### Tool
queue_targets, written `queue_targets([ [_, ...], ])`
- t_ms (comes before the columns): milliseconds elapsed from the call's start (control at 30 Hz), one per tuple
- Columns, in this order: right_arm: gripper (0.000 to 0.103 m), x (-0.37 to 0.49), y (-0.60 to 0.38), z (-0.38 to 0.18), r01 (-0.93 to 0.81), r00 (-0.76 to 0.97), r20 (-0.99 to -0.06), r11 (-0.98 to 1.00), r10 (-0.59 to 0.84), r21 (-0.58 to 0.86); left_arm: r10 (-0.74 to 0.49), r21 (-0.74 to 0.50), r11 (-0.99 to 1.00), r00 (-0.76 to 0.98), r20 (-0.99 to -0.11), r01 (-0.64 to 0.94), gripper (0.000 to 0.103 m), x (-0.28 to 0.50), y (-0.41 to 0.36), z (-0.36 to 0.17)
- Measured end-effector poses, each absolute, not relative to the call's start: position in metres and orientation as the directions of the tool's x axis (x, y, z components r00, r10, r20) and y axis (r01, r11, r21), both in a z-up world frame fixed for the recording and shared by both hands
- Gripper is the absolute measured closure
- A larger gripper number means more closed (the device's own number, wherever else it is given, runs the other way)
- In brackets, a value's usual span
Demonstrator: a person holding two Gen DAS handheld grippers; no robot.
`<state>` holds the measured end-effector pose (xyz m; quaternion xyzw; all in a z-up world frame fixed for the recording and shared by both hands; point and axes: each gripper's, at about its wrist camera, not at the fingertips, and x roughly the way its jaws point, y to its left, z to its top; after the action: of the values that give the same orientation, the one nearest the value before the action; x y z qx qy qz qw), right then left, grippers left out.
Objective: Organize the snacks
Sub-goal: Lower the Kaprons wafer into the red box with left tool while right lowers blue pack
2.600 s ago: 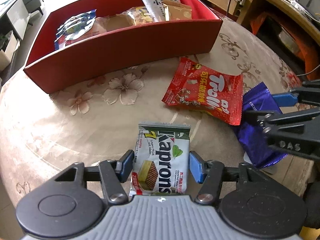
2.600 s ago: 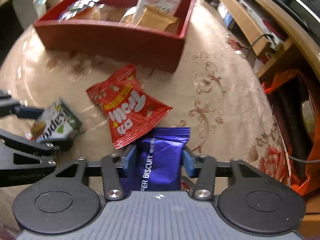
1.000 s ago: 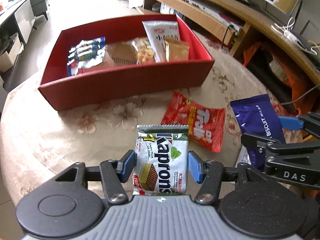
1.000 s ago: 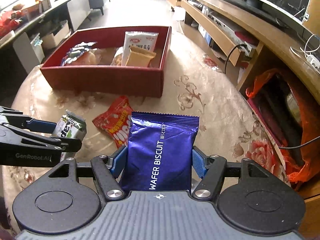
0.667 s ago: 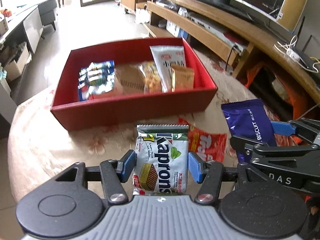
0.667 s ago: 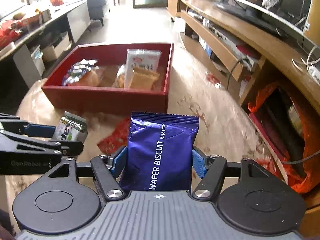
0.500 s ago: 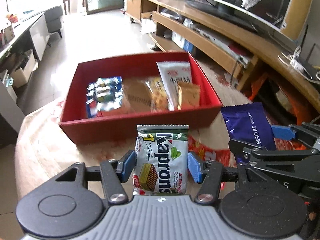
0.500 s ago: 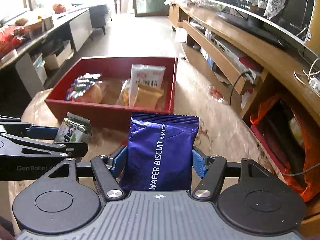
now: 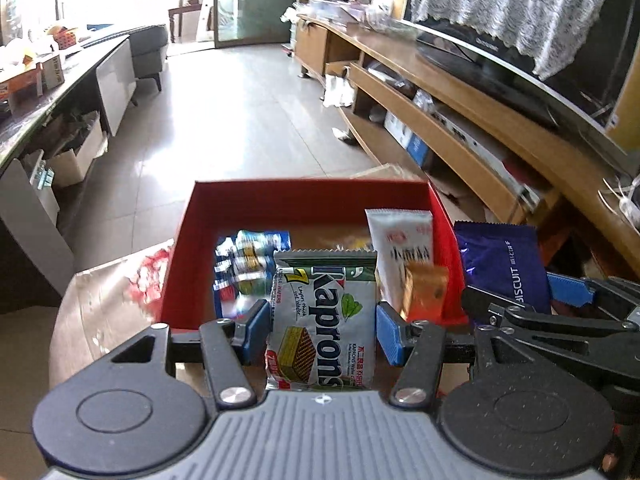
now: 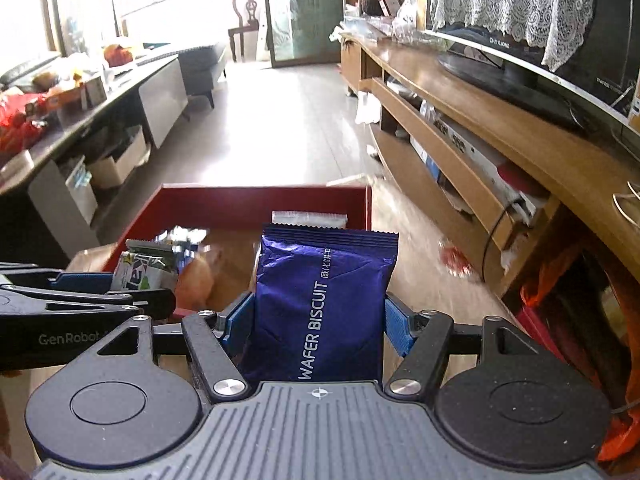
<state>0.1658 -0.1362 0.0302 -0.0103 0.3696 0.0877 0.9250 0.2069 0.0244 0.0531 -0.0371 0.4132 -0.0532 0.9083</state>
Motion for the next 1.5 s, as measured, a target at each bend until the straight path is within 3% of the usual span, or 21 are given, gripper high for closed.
queue_targets([
  [1033,0.029,0.237,-0.117,-0.013,-0.181,0.644,-0.746,0.981,0.168,0.066,0.017,-0.007,0.999,0.616,-0.787,-0.037,0.049,0.276,0.026,0.008],
  [1500,0.027,0.235,-0.120,-0.006,-0.194,0.665,-0.727,0.980,0.171,0.053,0.017,-0.007,0.999,0.636,-0.771,-0.035,0.042,0.270,0.029,0.019],
])
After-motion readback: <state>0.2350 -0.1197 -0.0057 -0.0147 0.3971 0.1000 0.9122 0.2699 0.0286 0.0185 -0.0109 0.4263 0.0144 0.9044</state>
